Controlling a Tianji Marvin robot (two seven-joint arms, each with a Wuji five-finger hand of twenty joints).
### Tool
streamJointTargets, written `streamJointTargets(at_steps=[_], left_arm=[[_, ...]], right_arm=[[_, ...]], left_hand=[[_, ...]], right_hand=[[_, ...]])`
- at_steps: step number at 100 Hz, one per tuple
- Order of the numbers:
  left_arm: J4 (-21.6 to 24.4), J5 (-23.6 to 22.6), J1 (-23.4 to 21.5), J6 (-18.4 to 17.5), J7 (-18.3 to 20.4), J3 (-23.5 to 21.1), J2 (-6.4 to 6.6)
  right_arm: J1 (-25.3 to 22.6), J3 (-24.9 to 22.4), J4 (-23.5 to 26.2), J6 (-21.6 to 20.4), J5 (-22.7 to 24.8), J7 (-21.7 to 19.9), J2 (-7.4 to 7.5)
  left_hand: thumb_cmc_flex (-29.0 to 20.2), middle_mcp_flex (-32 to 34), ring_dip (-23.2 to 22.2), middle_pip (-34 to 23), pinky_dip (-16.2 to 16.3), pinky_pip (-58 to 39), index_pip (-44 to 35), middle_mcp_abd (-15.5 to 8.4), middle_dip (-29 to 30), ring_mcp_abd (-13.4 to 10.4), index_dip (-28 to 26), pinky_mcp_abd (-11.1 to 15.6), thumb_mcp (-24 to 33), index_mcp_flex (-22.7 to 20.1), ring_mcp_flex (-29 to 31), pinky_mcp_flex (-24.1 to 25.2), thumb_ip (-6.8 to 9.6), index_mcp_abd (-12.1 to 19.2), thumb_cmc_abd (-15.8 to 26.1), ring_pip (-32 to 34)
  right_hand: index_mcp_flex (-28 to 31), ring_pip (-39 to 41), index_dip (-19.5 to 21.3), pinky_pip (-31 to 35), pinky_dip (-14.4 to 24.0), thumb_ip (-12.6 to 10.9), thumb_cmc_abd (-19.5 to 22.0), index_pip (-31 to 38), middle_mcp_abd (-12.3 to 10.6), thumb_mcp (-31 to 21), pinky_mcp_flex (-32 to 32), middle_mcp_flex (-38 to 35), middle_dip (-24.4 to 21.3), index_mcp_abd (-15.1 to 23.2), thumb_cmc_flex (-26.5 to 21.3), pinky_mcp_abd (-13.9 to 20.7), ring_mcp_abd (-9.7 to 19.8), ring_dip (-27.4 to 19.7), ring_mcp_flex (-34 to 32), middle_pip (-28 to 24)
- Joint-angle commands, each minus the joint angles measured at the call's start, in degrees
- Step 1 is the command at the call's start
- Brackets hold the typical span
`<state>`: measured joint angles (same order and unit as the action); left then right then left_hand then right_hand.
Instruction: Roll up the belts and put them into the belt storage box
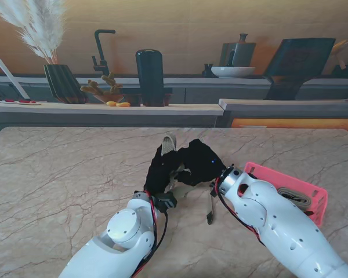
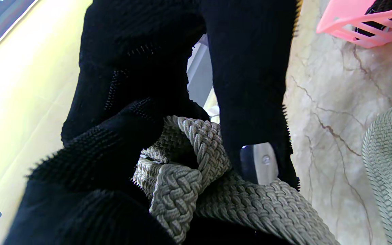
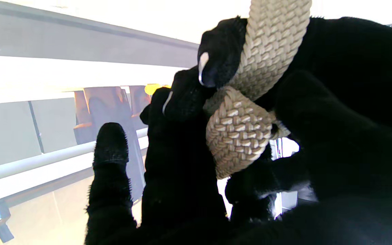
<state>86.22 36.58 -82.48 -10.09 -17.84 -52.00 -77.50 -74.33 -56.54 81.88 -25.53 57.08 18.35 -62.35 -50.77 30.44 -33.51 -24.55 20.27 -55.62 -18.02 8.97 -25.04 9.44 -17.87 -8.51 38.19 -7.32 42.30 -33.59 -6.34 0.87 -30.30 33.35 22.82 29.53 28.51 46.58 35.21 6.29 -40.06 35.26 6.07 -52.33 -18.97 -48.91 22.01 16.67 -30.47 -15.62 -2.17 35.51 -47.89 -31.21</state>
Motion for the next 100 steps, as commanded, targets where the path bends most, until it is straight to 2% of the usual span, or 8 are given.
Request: streamJointTargets(at_steps=[1, 16, 25, 38, 48, 63, 75, 100], left_arm=[[0.7, -1.4, 0.6, 0.2, 0.3, 0.3, -0.54], [-0.3, -3.2, 1.0, 0.5, -0.2, 0.4, -0.66], [-0.7, -3.5, 1.1, 0.6, -0.4, 0.4, -0.72], [-1.2, -3.5, 1.1, -0.3, -0.6, 0.5, -0.84], [-1.6, -3.0, 1.2, -1.5, 0.3, 0.7, -0.75], [-2.4, -3.4, 1.4, -2.7, 1.3, 1.0, -0.63], [-2.8, -4.5, 1.6, -2.8, 1.3, 1.2, -0.62], [-3.0, -7.0, 1.8, -1.7, -2.2, 1.4, -1.30]], right_arm=[[-2.1, -0.4, 1.7, 0.2, 0.7, -0.4, 0.26], [-4.6, -2.5, 4.5, 1.7, 1.5, -0.7, 0.40], [-6.0, -3.6, 5.8, 2.5, 0.7, -1.4, 0.30], [-6.8, -4.4, 6.9, 3.0, -0.6, -3.4, 0.28], [-6.5, -4.2, 6.7, 3.5, -0.5, -3.5, 0.30], [-5.8, -3.8, 6.2, 4.0, -1.6, -4.1, 0.12], [-5.4, -3.5, 6.2, 3.7, -2.2, -4.9, 0.09], [-6.8, -4.0, 8.8, 3.0, -0.6, -5.2, 0.41]], left_hand=[[-2.5, 4.6, -2.2, -5.5, 0.5, -3.9, -3.1, -3.4, -2.0, -2.1, 0.9, 0.2, 0.7, -1.5, 2.6, -1.7, 2.74, 2.3, 2.7, 2.5], [-2.8, 4.6, -5.5, -5.4, 2.8, -6.1, -4.0, -3.5, -2.2, -1.7, 1.5, -0.8, 0.4, -1.4, 2.9, -1.2, 2.43, 0.3, 3.5, 3.8], [-1.6, 4.4, -4.9, -5.0, 4.2, -6.1, -4.1, -3.4, -2.2, -1.5, 1.8, -1.7, -0.1, -1.4, 1.9, 0.3, 3.29, -0.1, 4.0, 3.5], [8.8, 3.6, -4.8, -3.7, 8.3, -5.9, -2.2, -3.6, -2.0, -0.1, 2.8, -4.0, 1.4, -1.4, -0.2, 3.3, 1.78, -0.8, -0.6, 4.1], [14.5, 3.3, -4.8, -2.8, 9.2, -5.8, -1.5, -3.4, -1.9, 0.3, 2.6, -4.7, 1.2, -1.2, -0.8, 4.5, 0.70, -0.8, -2.4, 3.8], [25.6, 3.5, -5.5, -1.8, 11.2, -6.0, -1.0, -3.3, -2.1, 0.9, 1.3, -5.6, 9.2, -1.4, -0.8, 4.8, -2.93, -0.7, -6.9, 3.9], [25.5, 3.6, -5.7, -1.7, 11.5, -6.3, -0.7, -3.4, -2.2, 1.0, 1.3, -5.6, 10.2, -1.1, -0.4, 4.3, -3.21, -0.9, -7.9, 4.2], [18.7, 3.3, -6.0, -3.0, 11.2, -6.6, 1.4, -3.5, -3.0, 0.1, 2.2, -4.9, 9.3, -1.4, 0.4, 3.0, -2.02, -2.0, -7.2, 5.0]], right_hand=[[-2.8, 0.1, -0.9, -1.7, 0.3, -2.7, 1.2, -1.8, -3.5, 1.0, 1.3, 3.5, -0.6, -0.4, 2.4, 0.4, 0.5, 0.7, 1.4, 2.6], [-5.6, 0.5, -1.5, -2.0, 0.8, -2.8, 1.7, -3.5, -2.7, 2.1, 1.1, 3.7, -0.2, -1.2, 3.0, 0.3, -0.1, 1.0, 1.3, 2.2], [-6.1, 0.7, -1.7, -2.2, 1.0, -3.0, 2.0, -4.0, -2.6, 2.3, 0.8, 2.7, -0.2, -1.1, 2.1, 0.1, -0.2, 1.2, 0.8, 2.1], [-7.6, 0.5, -2.5, -2.5, 1.3, -3.1, 2.7, -5.0, -2.8, 2.5, 0.6, 1.1, -0.6, -1.0, 0.4, 0.0, -0.3, 1.2, 0.1, 2.6], [-8.7, 0.5, -3.1, -2.6, 1.6, -3.1, 3.1, -5.3, -3.1, 2.7, 0.1, 0.2, -0.7, -0.9, -0.4, -0.1, -0.1, 1.3, -0.6, 2.7], [-9.8, 0.4, -3.9, -2.8, 1.8, -3.1, 3.3, -5.0, -3.4, 3.0, 0.0, -0.2, -0.8, -0.8, -0.5, 0.0, 0.0, 1.5, -0.8, 2.7], [-11.1, 0.3, -4.6, -3.0, 2.0, -3.1, 3.4, -5.0, -3.5, 3.4, 0.2, -0.4, -0.8, -0.1, 0.1, -0.1, -0.2, 1.6, -0.7, 2.8], [-16.0, 1.2, -8.1, -3.6, 2.7, -3.8, 3.7, -5.7, -2.6, 5.8, 0.2, -0.9, -0.5, -0.3, 1.7, 0.2, -0.7, 2.8, -1.1, 2.3]])
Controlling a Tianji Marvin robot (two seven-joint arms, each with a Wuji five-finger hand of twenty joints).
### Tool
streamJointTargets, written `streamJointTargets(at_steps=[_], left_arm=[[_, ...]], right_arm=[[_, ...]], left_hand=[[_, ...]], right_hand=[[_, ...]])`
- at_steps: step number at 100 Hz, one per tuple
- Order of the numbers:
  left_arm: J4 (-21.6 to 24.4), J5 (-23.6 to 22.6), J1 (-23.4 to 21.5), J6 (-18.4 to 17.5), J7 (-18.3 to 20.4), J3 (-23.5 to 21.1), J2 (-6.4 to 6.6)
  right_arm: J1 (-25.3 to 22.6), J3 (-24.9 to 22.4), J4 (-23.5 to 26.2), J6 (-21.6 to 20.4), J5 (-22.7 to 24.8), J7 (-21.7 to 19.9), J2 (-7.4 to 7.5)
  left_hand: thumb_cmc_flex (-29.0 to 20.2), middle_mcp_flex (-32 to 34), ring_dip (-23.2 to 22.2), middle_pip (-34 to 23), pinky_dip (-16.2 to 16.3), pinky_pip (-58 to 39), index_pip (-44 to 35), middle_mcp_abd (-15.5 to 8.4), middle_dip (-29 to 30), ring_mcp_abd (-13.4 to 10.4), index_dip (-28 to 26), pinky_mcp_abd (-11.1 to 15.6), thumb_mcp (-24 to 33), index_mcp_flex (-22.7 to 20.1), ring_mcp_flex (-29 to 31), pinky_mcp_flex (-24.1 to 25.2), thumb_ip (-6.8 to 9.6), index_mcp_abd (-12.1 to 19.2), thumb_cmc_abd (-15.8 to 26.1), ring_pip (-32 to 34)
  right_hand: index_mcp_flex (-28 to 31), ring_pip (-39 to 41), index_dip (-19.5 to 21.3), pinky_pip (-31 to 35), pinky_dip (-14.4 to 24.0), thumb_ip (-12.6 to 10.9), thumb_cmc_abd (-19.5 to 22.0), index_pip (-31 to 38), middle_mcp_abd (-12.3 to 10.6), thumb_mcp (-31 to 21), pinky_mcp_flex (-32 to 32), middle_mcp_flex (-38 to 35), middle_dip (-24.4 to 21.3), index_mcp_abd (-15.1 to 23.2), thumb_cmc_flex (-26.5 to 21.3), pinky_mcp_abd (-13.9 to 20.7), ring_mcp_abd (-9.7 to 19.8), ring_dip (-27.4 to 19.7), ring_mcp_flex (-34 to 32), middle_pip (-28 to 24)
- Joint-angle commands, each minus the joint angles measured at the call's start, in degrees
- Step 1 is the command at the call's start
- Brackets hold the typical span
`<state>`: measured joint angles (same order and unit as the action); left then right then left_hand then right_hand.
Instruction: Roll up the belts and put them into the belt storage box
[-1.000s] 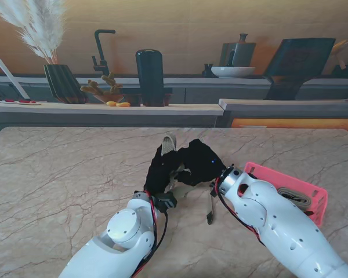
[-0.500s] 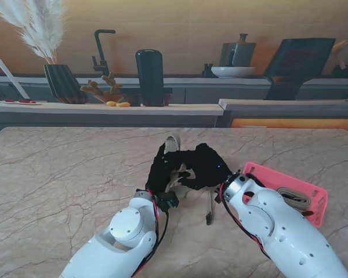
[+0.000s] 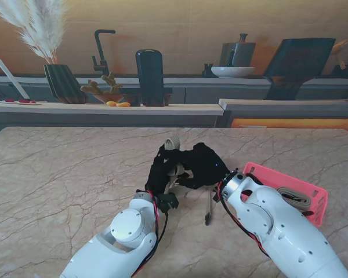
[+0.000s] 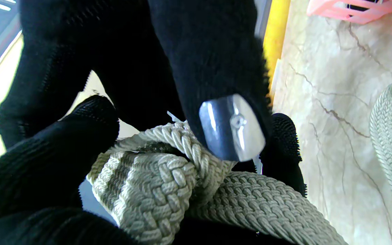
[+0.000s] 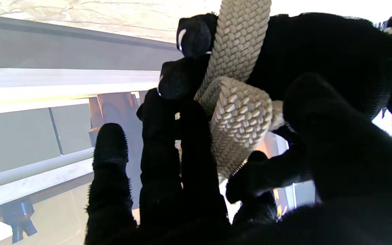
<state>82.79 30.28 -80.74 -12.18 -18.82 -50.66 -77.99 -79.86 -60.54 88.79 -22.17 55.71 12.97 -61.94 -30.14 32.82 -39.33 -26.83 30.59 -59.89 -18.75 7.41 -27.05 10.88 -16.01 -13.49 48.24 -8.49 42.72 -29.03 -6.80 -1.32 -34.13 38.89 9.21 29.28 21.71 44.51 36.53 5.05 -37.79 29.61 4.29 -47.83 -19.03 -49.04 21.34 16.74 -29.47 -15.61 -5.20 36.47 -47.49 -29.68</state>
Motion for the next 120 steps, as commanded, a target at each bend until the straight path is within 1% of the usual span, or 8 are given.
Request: streamJointTargets(at_steps=[1, 15, 60, 74, 90, 103, 107, 120], left_arm=[[0.4, -0.8, 0.0, 0.4, -1.5, 0.0, -0.86], [0.8, -2.7, -0.1, 1.2, -3.8, -0.1, -1.19], [1.5, -2.3, -0.6, 1.0, -5.0, -0.4, -1.36], [1.4, -1.2, -0.6, 0.8, -2.6, -0.4, -0.88], [1.7, 1.2, -0.9, 1.2, 0.3, -0.7, -0.26], [1.8, 1.5, -1.0, 2.1, 1.5, -1.0, 0.09], [1.7, 1.0, -1.0, 2.5, 1.5, -1.1, 0.14], [1.1, -2.1, -0.6, 3.2, 0.9, -1.1, 0.20]], right_arm=[[-1.4, 0.0, 2.0, -0.3, 0.7, 0.1, 0.02], [-2.9, -0.9, 3.4, 0.2, 0.8, -0.8, 0.15], [-4.9, -2.1, 3.0, -1.2, -8.5, -0.6, -1.46], [-4.6, -1.9, 2.7, -0.8, -9.2, 0.2, -1.74], [-4.3, -2.3, 2.4, 0.6, -6.2, 2.6, -1.65], [-5.0, -3.9, 2.9, 0.8, -6.4, 3.6, -1.84], [-5.5, -4.6, 3.3, 1.0, -6.4, 3.9, -1.90], [-7.5, -7.0, 4.6, 1.9, -4.6, 6.8, -1.99]], left_hand=[[-2.7, 0.9, -0.2, -1.0, 0.7, -2.4, 1.9, -2.0, -1.1, -1.4, 0.3, 0.3, -0.9, -0.3, 0.1, -1.9, -1.37, 0.1, -3.1, -0.4], [-11.2, 1.8, 0.5, -2.9, -1.2, -3.0, -0.1, -2.4, -1.2, -2.6, 0.3, 1.5, -4.7, -0.4, 1.6, -3.9, 0.80, -0.6, 1.2, 0.4], [-14.8, 2.9, 2.8, -3.9, -5.3, -1.5, -3.2, -2.4, -1.0, -2.4, 0.5, 1.5, -4.7, -0.4, 2.4, -4.2, 2.23, -1.1, 3.4, -1.0], [-22.2, 2.7, 3.6, -3.6, -7.5, -0.6, -3.5, -2.5, -1.1, -2.5, 1.6, 1.3, -8.4, -0.4, 1.7, -3.4, 4.09, -1.2, 9.9, -2.1], [-35.5, 13.4, -0.3, 4.9, -8.2, -4.3, -15.4, -0.9, -13.1, -2.6, -4.0, 2.1, -15.1, -0.4, 7.4, -8.0, 1.92, -1.6, 11.5, -1.5], [-40.6, 16.4, -5.1, 8.0, -0.9, -7.9, -15.8, -2.1, -24.0, -3.1, -4.5, 1.1, -21.2, -2.9, 7.3, -8.3, 2.04, -0.9, 13.6, 4.1], [-40.3, 15.7, -6.7, 7.3, 0.9, -9.0, -15.8, -2.1, -26.0, -3.1, -4.6, 1.2, -21.6, -3.3, 6.9, -7.8, 2.15, -1.0, 13.5, 5.5], [-35.4, 13.8, -13.9, 3.5, 8.9, -12.4, -16.2, -3.1, -31.9, -3.9, -5.4, 2.5, -21.0, -3.2, 6.6, -6.9, 2.92, -1.9, 8.2, 9.2]], right_hand=[[-2.3, 1.6, -1.4, -1.5, 1.4, -2.5, 1.5, 0.0, -0.8, 1.2, 0.3, -0.8, 0.2, -0.4, 0.7, 0.2, 2.3, 1.9, -1.5, 0.6], [-1.4, 4.0, -2.9, -1.8, 2.0, -2.5, 1.8, 0.9, -0.9, 1.9, 0.6, -0.2, 1.9, -0.2, 0.5, 0.4, 2.3, 3.7, -1.0, -1.5], [2.1, 8.7, -2.6, -1.2, 2.6, -2.3, 1.0, 4.1, -3.2, -1.6, -1.3, -1.6, 4.8, -1.4, -3.0, 0.6, 4.3, 5.8, -3.1, -6.3], [2.0, 7.0, -2.7, -1.3, 2.5, -2.3, 1.1, 4.1, -2.9, -1.9, -1.3, -0.8, 4.0, -1.9, -2.8, 0.6, 4.2, 4.7, -2.6, -5.1], [4.3, 2.6, -2.1, -1.5, 2.2, -2.3, 1.5, 4.9, -1.4, -1.7, -1.1, 3.1, 2.2, -3.0, -1.9, 0.7, 3.4, 2.2, 0.0, -1.5], [11.6, 0.6, 1.8, -1.6, 1.9, -2.2, 2.0, 8.2, -0.7, -1.4, -1.2, 5.0, 1.5, -4.3, -2.1, 1.0, 3.2, 0.8, 0.6, -0.4], [14.6, 0.9, 7.1, -1.5, 1.8, -2.2, 2.2, 7.4, -0.5, -1.3, -1.2, 4.9, 1.3, -4.4, -2.1, 0.9, 3.1, 0.7, 0.5, -0.6], [18.2, 2.0, 9.6, -1.0, 1.9, -2.1, 2.6, 9.2, -0.4, -1.0, -1.9, 4.2, 1.7, -5.1, -1.6, 0.8, 3.1, 1.2, -0.2, -1.4]])
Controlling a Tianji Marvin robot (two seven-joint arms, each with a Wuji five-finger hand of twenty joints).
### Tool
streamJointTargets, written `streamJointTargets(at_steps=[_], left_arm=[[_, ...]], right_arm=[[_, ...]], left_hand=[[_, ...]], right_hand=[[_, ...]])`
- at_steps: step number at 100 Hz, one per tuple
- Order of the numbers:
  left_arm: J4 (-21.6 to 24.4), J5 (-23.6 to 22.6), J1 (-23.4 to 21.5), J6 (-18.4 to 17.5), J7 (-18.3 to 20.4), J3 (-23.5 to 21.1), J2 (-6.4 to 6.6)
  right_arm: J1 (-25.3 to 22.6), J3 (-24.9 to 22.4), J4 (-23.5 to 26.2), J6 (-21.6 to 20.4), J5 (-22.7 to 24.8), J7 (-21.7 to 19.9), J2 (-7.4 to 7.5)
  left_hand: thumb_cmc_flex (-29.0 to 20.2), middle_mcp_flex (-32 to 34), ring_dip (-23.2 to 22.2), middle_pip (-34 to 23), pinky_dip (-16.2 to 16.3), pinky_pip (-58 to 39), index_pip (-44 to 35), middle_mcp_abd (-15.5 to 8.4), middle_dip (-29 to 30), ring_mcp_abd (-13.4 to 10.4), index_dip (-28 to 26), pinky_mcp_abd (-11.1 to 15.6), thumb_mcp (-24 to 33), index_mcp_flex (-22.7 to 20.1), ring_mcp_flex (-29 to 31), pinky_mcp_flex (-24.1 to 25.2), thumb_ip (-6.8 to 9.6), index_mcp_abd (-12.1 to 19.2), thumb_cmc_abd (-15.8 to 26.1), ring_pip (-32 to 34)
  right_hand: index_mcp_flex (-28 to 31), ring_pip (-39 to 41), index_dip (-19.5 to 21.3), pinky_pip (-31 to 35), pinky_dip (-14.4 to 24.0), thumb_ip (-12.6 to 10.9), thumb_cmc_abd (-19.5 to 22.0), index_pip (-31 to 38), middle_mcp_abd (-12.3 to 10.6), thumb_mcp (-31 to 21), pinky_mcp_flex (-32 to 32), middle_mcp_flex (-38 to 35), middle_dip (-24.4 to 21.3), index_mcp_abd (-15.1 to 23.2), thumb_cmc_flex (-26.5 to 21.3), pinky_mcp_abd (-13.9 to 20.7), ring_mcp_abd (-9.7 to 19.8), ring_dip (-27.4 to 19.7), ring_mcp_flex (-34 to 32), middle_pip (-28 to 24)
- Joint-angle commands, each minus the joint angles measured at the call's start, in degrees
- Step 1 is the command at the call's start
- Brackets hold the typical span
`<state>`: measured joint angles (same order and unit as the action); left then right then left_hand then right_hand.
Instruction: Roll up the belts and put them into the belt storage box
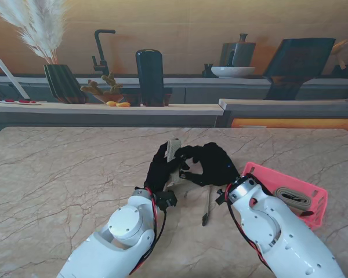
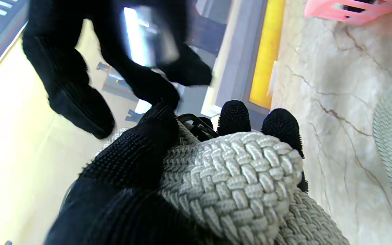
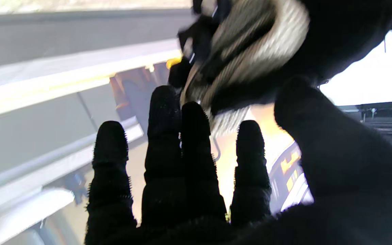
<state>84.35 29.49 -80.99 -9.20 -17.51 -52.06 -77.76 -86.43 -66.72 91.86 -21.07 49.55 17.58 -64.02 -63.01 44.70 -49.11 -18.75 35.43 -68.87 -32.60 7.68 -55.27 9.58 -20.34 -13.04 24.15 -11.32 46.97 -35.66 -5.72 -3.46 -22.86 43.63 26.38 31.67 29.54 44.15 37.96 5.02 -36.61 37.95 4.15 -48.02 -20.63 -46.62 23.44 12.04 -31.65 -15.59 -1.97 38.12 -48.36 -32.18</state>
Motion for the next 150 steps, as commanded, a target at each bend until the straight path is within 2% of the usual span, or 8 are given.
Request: streamJointTargets(at_steps=[1, 26, 44, 68, 88, 100, 127, 150], left_arm=[[-0.5, -1.7, -0.3, 0.3, -0.5, 0.3, -0.03], [-2.9, -11.6, 0.7, -0.6, -4.0, 1.3, -0.30], [-5.1, -21.6, 1.9, -1.4, -5.7, 2.4, 0.10], [-8.1, -32.6, 3.6, -3.0, -8.5, 3.8, 0.54], [-9.8, -37.1, 4.4, -4.2, -10.5, 4.5, 0.51], [-11.0, -40.6, 5.2, -4.8, -11.4, 5.2, 0.70], [-12.9, -45.6, 6.6, -5.3, -12.9, 6.4, 1.00], [-13.6, -47.2, 7.1, -5.3, -13.3, 7.0, 1.07]], right_arm=[[-1.0, -1.0, 1.6, 0.9, 1.8, 2.5, 0.07], [-3.4, -3.6, 3.1, 5.3, 1.8, 6.3, -0.65], [-4.3, -4.2, 4.4, 9.2, -6.2, -1.8, -0.84], [-2.9, -2.5, 3.9, 14.8, -12.7, -9.0, -0.63], [-0.6, 0.3, 2.1, 17.4, -17.9, -11.1, -1.05], [1.0, 2.4, 0.8, 18.6, -21.1, -11.3, -1.60], [4.1, 6.0, -1.6, 21.2, -26.1, -9.0, -3.21], [4.9, 7.5, -2.3, 22.0, -26.1, -6.1, -4.06]], left_hand=[[-1.9, 1.9, -4.5, -5.1, 4.5, -3.7, -2.4, -3.6, -4.1, -2.8, -1.2, 2.3, 3.2, -0.4, 2.6, -0.4, 1.86, 0.2, -3.8, 4.9], [2.9, 2.5, -5.6, -11.2, 9.7, -7.9, -2.8, -4.5, -7.8, -4.7, -2.0, 3.2, 6.3, -0.7, 4.8, -3.1, 0.78, 0.0, -8.5, 10.6], [4.0, 2.0, -5.1, -12.8, 9.9, -8.0, -2.1, -4.4, -7.2, -5.2, -1.2, 3.9, 8.2, 1.8, 5.2, -3.8, 0.31, -0.3, -9.3, 11.3], [5.3, 0.6, -4.1, -12.3, 9.0, -7.6, 1.7, -3.4, -4.7, -5.5, 1.5, 4.9, 9.1, 3.1, 5.8, -4.8, -0.07, -1.0, -9.9, 11.1], [10.4, -6.0, -2.4, -16.4, 6.8, -7.6, 5.4, -2.0, 7.2, -7.7, 3.8, 6.4, 15.5, 2.8, 6.7, -6.1, -0.92, -1.6, -9.3, 11.4], [13.7, -9.4, -1.5, -17.4, 6.0, -7.1, 7.9, -1.6, 17.0, -8.2, 5.0, 6.4, 19.2, 2.6, 6.6, -6.3, 0.97, -1.9, -7.8, 11.4], [14.3, -13.1, -0.2, -11.4, 4.4, -6.2, 12.4, 0.6, 29.8, -8.8, 7.2, 7.0, 19.9, 2.5, 7.1, -7.2, 1.27, -2.3, -7.6, 10.9], [14.6, -15.7, 0.7, -9.2, 3.4, -5.9, 18.5, 1.7, 33.9, -9.1, 10.3, 7.2, 19.9, 2.4, 7.4, -7.8, 1.19, -2.9, -7.8, 10.6]], right_hand=[[1.0, -0.3, 2.0, -0.6, 0.4, -2.1, 1.4, 1.0, -0.4, -0.7, -0.4, 1.7, -0.4, -0.4, 0.7, 0.7, -0.1, -0.4, 0.6, 1.0], [6.9, 4.5, 2.8, 1.7, 0.7, -0.1, 5.3, 1.2, 0.5, 3.3, -2.1, -5.6, 0.3, -2.3, 0.4, -0.7, -1.7, 1.4, -3.8, -2.6], [11.1, 6.2, -2.4, 3.3, 0.4, 0.7, 6.9, 2.0, 2.6, 7.6, -1.9, -9.3, -0.4, -5.1, -0.1, -1.8, -4.1, 2.1, -5.2, -2.8], [18.3, 8.7, 1.7, 5.4, 1.5, -1.7, 14.4, -5.9, 7.4, 16.6, -0.9, -12.1, -0.8, -14.4, 9.7, -4.8, -8.9, 2.8, -6.1, -3.2], [10.6, 6.7, 1.0, 6.1, 1.2, -2.2, 14.3, -15.4, 6.6, 18.8, -0.4, -11.3, -3.7, -18.3, 11.0, -4.6, -8.0, 0.7, -5.6, -2.1], [1.4, 4.9, -0.8, 5.8, 1.1, -2.3, 13.7, -22.3, 8.3, 18.4, 0.4, -7.8, -5.5, -20.0, 12.0, -4.5, -8.7, 0.0, -3.2, -0.5], [-9.1, 5.8, -3.1, 6.3, 1.2, -2.4, 12.5, -28.9, 10.2, 16.8, 0.4, -5.7, -5.2, -20.0, 14.1, -4.8, -9.7, 0.1, -2.6, -2.0], [-8.9, 7.9, -3.3, 7.7, 0.7, -3.9, 9.1, -27.1, 8.0, 16.0, -1.1, -6.8, -4.4, -20.1, 2.6, -4.2, -7.7, 0.0, -4.6, -4.7]])
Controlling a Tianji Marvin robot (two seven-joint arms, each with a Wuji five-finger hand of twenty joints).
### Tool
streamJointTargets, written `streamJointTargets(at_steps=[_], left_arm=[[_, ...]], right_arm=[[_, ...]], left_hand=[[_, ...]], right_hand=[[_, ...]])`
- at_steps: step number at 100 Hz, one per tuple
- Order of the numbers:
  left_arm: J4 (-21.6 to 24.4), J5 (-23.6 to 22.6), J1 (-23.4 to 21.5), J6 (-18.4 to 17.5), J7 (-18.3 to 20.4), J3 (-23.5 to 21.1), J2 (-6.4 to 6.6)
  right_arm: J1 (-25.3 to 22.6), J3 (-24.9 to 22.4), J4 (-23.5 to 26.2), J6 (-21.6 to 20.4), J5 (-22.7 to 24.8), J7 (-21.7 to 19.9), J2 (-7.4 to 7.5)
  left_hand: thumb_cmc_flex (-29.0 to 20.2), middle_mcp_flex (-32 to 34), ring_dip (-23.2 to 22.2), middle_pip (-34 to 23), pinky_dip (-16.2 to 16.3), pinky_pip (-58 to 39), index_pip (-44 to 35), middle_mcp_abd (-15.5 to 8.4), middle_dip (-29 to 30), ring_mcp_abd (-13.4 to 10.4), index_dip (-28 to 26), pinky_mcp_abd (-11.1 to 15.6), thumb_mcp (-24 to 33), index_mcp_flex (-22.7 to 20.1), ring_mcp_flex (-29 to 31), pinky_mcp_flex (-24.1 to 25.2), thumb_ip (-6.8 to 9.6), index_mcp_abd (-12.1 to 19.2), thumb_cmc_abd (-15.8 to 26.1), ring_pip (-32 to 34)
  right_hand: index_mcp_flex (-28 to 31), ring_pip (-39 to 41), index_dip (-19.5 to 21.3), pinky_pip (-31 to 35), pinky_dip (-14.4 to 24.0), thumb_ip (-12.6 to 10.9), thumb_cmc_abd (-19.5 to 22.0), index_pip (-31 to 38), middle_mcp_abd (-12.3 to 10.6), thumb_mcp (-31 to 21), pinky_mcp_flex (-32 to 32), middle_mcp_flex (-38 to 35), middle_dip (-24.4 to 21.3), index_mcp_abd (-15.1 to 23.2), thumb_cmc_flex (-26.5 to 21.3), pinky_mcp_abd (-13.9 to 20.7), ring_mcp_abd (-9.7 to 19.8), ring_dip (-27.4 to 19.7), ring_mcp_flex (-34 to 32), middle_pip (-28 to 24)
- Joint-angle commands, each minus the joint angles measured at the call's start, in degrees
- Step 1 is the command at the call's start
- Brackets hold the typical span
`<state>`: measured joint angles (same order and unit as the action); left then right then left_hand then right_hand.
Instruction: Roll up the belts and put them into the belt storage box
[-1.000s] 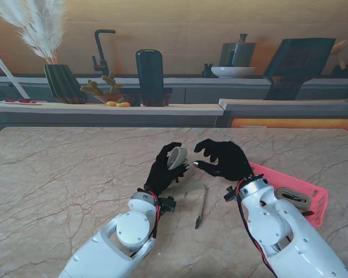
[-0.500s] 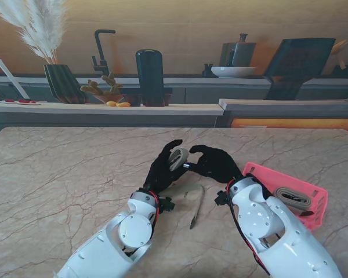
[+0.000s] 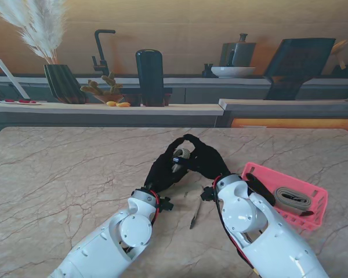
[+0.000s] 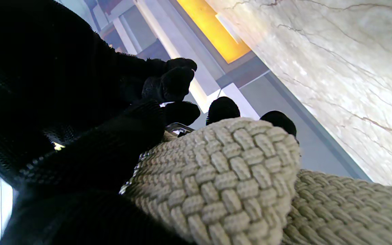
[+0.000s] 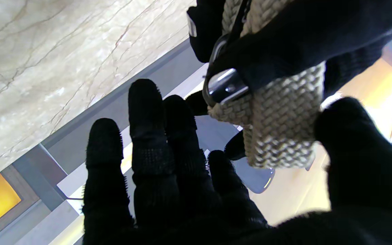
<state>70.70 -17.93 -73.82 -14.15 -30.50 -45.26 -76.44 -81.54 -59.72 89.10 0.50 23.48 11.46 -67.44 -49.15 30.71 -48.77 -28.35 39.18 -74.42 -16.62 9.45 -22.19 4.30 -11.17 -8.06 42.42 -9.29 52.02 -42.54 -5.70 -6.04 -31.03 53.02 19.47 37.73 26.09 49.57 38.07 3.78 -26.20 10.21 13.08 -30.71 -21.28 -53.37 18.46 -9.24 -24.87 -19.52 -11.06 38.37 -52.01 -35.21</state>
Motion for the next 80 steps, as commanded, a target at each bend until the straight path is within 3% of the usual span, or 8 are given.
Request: streamJointTargets(at_steps=[1, 12, 33, 38, 44, 56, 63, 80], left_arm=[[0.0, 0.3, -0.1, -0.3, -0.4, 0.2, -0.26], [0.4, 1.2, -0.4, -0.6, -0.5, 0.1, -0.49], [0.7, 1.1, -0.6, -1.0, -0.8, 0.0, -0.50], [0.7, 0.9, -0.6, -1.1, -0.8, 0.0, -0.46], [0.6, 0.6, -0.5, -0.9, -0.7, 0.0, -0.34], [0.3, -0.7, -0.1, -0.6, -0.6, 0.0, -0.02], [0.2, -1.1, 0.0, -0.5, -0.6, 0.0, 0.09], [0.3, -0.9, 0.0, -0.5, -0.2, 0.2, 0.13]], right_arm=[[0.0, 0.5, 0.4, 0.4, -0.1, 0.0, -0.64], [0.3, 1.2, 0.4, 1.4, 0.0, 0.4, -0.83], [1.2, 2.3, -0.1, 4.2, -3.6, 0.4, -1.62], [1.4, 2.3, -0.1, 4.7, -4.6, 0.3, -1.79], [1.4, 2.2, 0.0, 5.3, -6.3, 0.3, -2.04], [1.0, 1.7, 0.9, 6.6, -9.6, -0.3, -2.38], [1.1, 1.6, 0.8, 6.7, -9.3, -0.2, -2.37], [1.8, 2.0, 0.0, 6.0, -9.1, -0.5, -2.32]], left_hand=[[0.8, -1.8, 0.4, 0.4, -0.4, -0.3, 2.6, -0.2, 0.9, -3.8, 1.2, 2.3, 1.6, 0.5, 2.4, -0.9, 1.17, -0.4, 0.4, 1.2], [1.3, -2.2, 0.5, 0.4, -0.5, -0.2, 3.6, -0.4, 0.9, -3.8, 1.7, 2.3, 1.7, 0.7, 2.3, -1.0, 1.20, -0.4, 0.2, 1.0], [1.6, -2.4, 0.8, 0.2, -0.7, -0.2, 4.9, -0.6, 0.9, -3.9, 2.4, 2.5, 2.1, 0.4, 2.3, -1.1, 1.36, -0.5, 0.1, 1.1], [1.6, -2.4, 0.8, 0.1, -0.7, -0.2, 5.0, -0.5, 0.8, -3.9, 2.4, 2.5, 2.2, 0.4, 2.3, -1.1, 1.36, -0.5, 0.0, 1.1], [1.6, -2.3, 0.8, 0.0, -0.7, -0.3, 5.2, -0.5, 0.8, -3.7, 2.5, 2.3, 2.3, 0.4, 2.3, -1.0, 1.39, -0.5, -0.1, 1.3], [1.7, -2.2, 0.4, -0.3, -0.3, -1.3, 5.5, -0.4, 0.7, -3.8, 2.6, 2.9, 2.4, 0.3, 2.7, -1.5, 1.46, -0.6, 0.0, 2.1], [1.7, -2.1, 0.2, -0.5, 0.0, -2.0, 5.6, -0.4, 0.6, -3.9, 2.7, 3.2, 2.4, 0.3, 2.9, -1.9, 1.46, -0.5, 0.0, 2.7], [1.6, -1.9, 0.0, -0.6, 0.2, -2.4, 5.5, -0.4, 0.6, -3.8, 2.6, 3.2, 2.5, 0.2, 3.2, -2.1, 1.45, -0.5, -0.1, 3.0]], right_hand=[[-1.9, 1.8, 0.1, 2.3, 0.6, -2.7, -1.3, 0.7, -1.0, -1.4, -0.5, -0.1, 0.6, 1.2, -4.6, -0.3, 1.4, -0.2, -1.0, -1.7], [-1.7, 1.8, 0.2, 2.7, 0.4, -3.2, -0.3, 1.5, -1.6, -2.9, -1.1, -0.4, 0.6, 1.3, -8.4, -0.3, 1.9, -0.5, -1.4, -1.8], [-2.1, 3.0, -1.1, 4.0, -1.4, -2.7, -1.7, 5.9, -2.4, -12.9, -1.5, -1.2, 1.1, 1.1, -12.6, -0.3, 2.6, -0.9, -2.6, -3.4], [-2.2, 3.2, -1.7, 4.3, -2.0, -2.8, -2.9, 7.4, -3.1, -16.6, -1.7, -1.5, 1.2, 1.4, -14.7, 0.0, 3.1, -1.0, -2.9, -4.0], [-2.5, 3.7, -2.7, 4.5, -2.5, -0.3, -7.1, 9.4, -3.6, -20.8, -1.8, -2.5, 0.7, 1.8, -17.8, 0.2, 3.9, -0.8, -3.0, -3.9], [-3.2, 6.5, -3.8, 4.7, -2.6, 1.7, -13.0, 12.4, -5.3, -26.9, -1.7, -3.9, 2.4, 3.0, -22.8, 0.7, 4.1, 1.8, -3.0, -5.5], [-3.7, 6.9, -4.1, 4.8, -2.6, 2.0, -13.2, 13.6, -5.6, -27.5, -1.7, -3.8, 2.7, 3.2, -22.5, 0.9, 4.3, 2.6, -2.8, -6.0], [-5.0, 6.8, -6.2, 4.3, -2.3, -0.4, -10.1, 15.4, -4.9, -20.1, -0.2, 0.0, 2.4, 3.6, -14.5, 1.6, 4.7, 1.6, -0.3, -8.2]])
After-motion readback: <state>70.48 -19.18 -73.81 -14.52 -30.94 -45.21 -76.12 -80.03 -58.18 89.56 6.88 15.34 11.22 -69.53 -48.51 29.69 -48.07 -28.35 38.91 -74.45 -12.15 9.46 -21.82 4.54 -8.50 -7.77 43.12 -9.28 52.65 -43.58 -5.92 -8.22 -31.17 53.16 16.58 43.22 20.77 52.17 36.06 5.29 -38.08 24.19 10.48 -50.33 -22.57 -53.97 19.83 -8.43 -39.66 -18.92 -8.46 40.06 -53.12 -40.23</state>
